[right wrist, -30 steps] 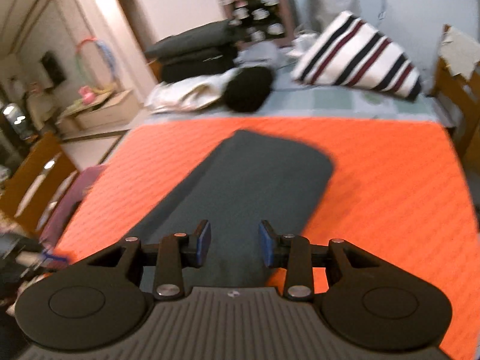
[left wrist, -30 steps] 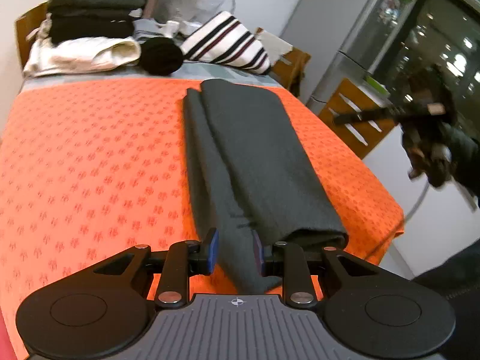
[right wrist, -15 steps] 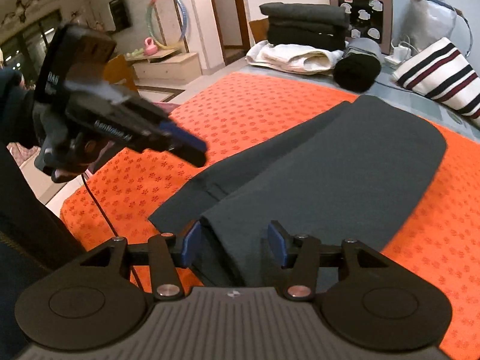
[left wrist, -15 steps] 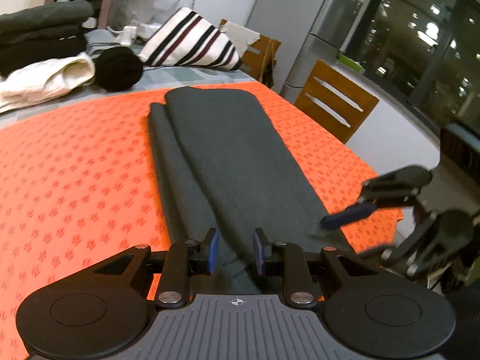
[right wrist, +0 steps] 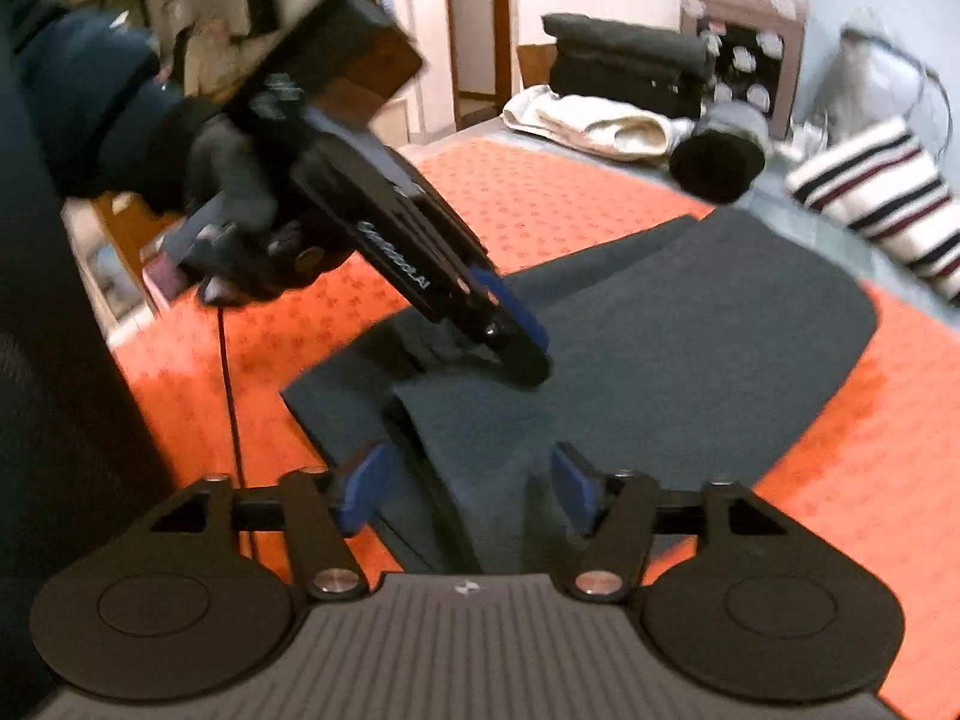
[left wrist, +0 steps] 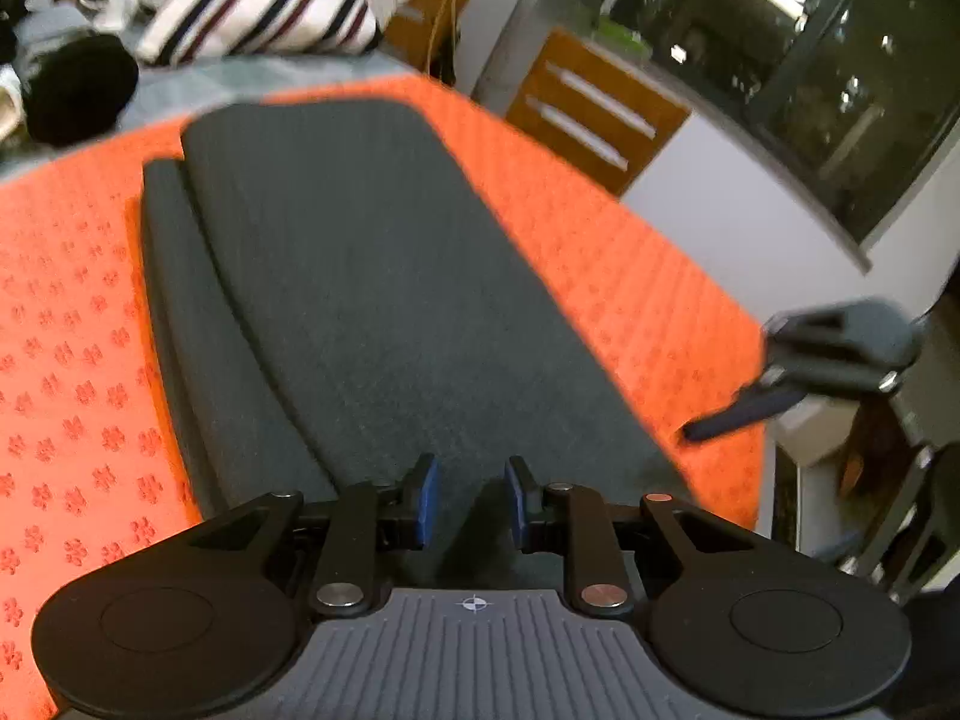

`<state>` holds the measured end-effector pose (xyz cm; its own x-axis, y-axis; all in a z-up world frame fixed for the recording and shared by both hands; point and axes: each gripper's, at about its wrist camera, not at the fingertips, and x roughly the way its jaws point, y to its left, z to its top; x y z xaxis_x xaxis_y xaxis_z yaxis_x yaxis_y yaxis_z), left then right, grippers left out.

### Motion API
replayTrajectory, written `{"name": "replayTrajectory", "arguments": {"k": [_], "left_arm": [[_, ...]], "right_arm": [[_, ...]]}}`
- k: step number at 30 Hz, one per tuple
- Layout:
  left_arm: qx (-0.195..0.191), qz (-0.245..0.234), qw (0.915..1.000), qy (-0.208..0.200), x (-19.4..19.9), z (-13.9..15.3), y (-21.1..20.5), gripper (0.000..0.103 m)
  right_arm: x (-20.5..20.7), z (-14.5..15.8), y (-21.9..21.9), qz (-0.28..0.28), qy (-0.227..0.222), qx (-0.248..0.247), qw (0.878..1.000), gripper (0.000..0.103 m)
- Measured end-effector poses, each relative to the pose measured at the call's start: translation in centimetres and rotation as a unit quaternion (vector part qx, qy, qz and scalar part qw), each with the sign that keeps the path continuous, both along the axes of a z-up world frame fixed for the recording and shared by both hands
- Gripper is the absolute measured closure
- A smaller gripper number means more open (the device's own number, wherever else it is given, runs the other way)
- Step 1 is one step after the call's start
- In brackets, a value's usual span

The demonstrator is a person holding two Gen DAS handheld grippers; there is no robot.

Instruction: Fold clothes

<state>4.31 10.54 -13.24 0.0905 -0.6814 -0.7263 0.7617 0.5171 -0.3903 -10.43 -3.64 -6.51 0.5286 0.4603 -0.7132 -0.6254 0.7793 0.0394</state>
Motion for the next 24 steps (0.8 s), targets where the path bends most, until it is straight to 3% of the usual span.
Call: {"name": "replayTrajectory", "arguments": {"k": [3,6,13,19,24], "left_arm": [[0.0,0.001,1.0,0.009,0.3,-1.1,0.4,0.077],[-0.011,0.012,0.9997,0.021,0.5,-1.7,0.9,0.077],[-0.01,0.014,0.9997,0.016,0.4,-1.7,0.7,0.077],[-0.013,0.025,0.9994,0.019,0.2,-1.7,0.7,0.077],[-0.017,0.037,0.9988,0.026,0.3,-1.8,0.7,0.078]], "right_arm": [[-1.5,-0.4,-0.8,0.035,-0.025,-0.055,0.998,0.03],[-2.9,-1.4,-0.9,0.084,-0.055,-0.121,0.988,0.029],[-4.6,-3.7,-0.1,0.216,-0.131,-0.247,0.935,0.029],[-4.9,-4.8,0.3,0.281,-0.178,-0.285,0.899,0.028],[-4.8,-4.9,0.1,0.311,-0.198,-0.283,0.885,0.028]]}}
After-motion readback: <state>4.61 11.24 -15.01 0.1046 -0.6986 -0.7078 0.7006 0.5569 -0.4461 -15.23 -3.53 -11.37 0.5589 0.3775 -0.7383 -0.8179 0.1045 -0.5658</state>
